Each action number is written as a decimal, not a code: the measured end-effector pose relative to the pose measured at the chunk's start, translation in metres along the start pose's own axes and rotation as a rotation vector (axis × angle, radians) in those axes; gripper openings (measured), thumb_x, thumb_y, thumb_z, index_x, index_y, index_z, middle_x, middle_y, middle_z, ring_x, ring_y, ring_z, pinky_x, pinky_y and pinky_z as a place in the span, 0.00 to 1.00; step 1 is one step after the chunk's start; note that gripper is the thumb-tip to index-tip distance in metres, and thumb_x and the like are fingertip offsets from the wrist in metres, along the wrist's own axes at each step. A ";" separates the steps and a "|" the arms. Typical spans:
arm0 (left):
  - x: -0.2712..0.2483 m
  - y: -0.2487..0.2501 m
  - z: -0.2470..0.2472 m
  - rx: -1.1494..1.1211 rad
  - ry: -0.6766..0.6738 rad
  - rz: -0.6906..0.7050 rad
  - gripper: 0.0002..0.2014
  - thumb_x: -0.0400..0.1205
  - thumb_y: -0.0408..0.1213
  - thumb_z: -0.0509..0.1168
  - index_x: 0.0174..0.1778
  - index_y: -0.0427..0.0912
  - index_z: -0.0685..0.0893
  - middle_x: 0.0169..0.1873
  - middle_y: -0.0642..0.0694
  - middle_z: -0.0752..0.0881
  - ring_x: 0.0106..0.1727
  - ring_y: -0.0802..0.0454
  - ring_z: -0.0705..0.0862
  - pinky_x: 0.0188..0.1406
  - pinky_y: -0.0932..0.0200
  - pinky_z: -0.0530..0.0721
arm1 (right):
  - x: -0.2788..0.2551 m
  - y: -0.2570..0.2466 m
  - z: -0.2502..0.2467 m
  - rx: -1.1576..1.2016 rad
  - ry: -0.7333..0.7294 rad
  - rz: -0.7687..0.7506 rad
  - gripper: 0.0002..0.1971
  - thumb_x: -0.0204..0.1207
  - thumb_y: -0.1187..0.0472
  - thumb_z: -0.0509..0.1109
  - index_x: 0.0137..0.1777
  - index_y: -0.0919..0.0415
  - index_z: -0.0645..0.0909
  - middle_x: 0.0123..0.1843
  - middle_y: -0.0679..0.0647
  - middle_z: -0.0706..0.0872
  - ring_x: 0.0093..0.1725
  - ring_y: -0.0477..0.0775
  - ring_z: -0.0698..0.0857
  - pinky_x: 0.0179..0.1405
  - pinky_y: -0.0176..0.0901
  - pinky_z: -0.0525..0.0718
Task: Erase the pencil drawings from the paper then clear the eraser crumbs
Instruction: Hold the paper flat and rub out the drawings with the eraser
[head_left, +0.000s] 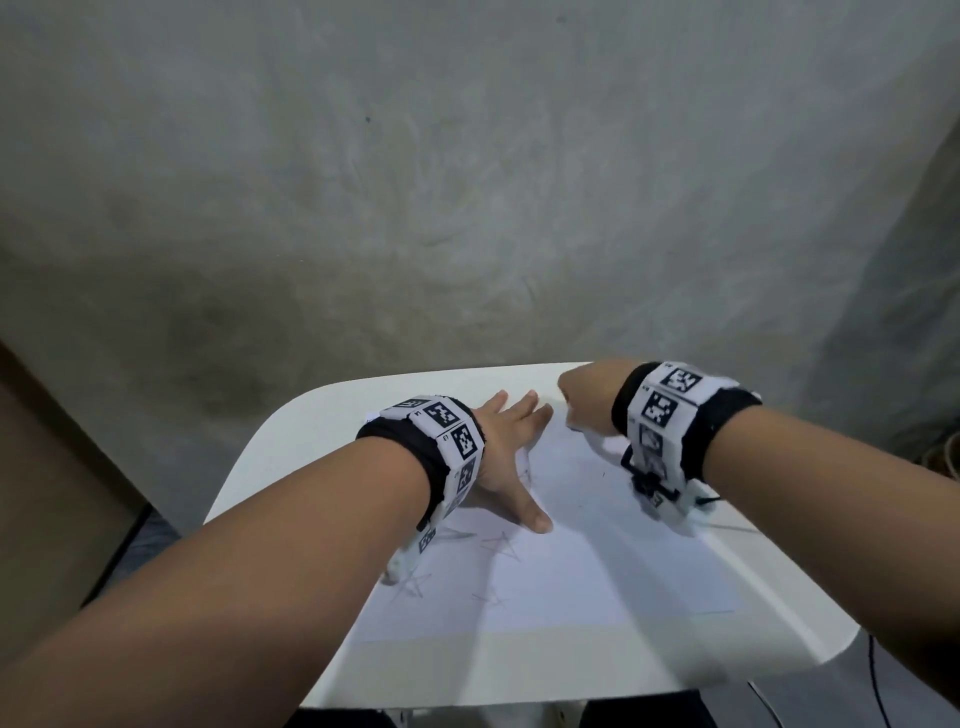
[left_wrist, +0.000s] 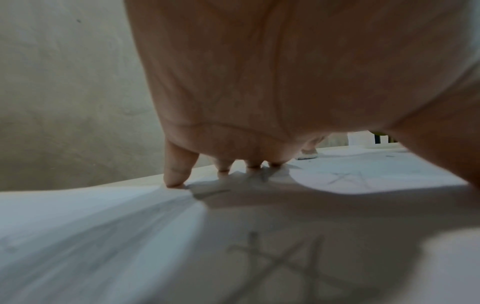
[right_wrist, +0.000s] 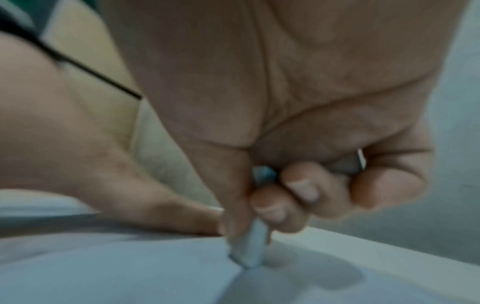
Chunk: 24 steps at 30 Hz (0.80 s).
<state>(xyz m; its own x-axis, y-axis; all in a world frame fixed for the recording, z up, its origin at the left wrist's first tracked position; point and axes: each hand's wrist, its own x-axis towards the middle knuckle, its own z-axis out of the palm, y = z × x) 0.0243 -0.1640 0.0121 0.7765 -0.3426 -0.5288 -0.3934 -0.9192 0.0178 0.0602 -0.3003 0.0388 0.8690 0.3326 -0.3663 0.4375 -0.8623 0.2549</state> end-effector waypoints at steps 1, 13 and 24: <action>0.001 0.000 0.001 -0.012 0.009 0.005 0.65 0.67 0.70 0.73 0.86 0.56 0.33 0.84 0.54 0.29 0.85 0.45 0.30 0.81 0.33 0.46 | -0.003 -0.005 0.003 0.017 0.005 -0.034 0.15 0.81 0.59 0.65 0.65 0.63 0.79 0.63 0.57 0.85 0.51 0.57 0.82 0.45 0.43 0.74; -0.015 -0.008 0.008 -0.040 0.011 -0.016 0.66 0.67 0.70 0.73 0.85 0.52 0.30 0.84 0.54 0.29 0.85 0.48 0.29 0.81 0.30 0.42 | -0.018 -0.007 0.010 0.116 0.011 0.018 0.04 0.81 0.61 0.61 0.49 0.61 0.75 0.39 0.52 0.78 0.42 0.56 0.77 0.33 0.40 0.73; -0.028 -0.017 0.018 -0.051 0.014 -0.085 0.65 0.67 0.71 0.72 0.84 0.57 0.30 0.84 0.55 0.29 0.85 0.46 0.32 0.83 0.34 0.45 | -0.026 -0.026 -0.006 0.120 0.014 -0.017 0.06 0.80 0.62 0.63 0.52 0.63 0.79 0.45 0.54 0.83 0.43 0.55 0.78 0.35 0.40 0.74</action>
<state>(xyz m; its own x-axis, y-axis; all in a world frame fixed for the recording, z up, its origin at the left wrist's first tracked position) 0.0005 -0.1350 0.0117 0.8127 -0.2654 -0.5186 -0.3009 -0.9535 0.0165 0.0275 -0.2845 0.0470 0.8651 0.3525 -0.3569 0.4225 -0.8955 0.1396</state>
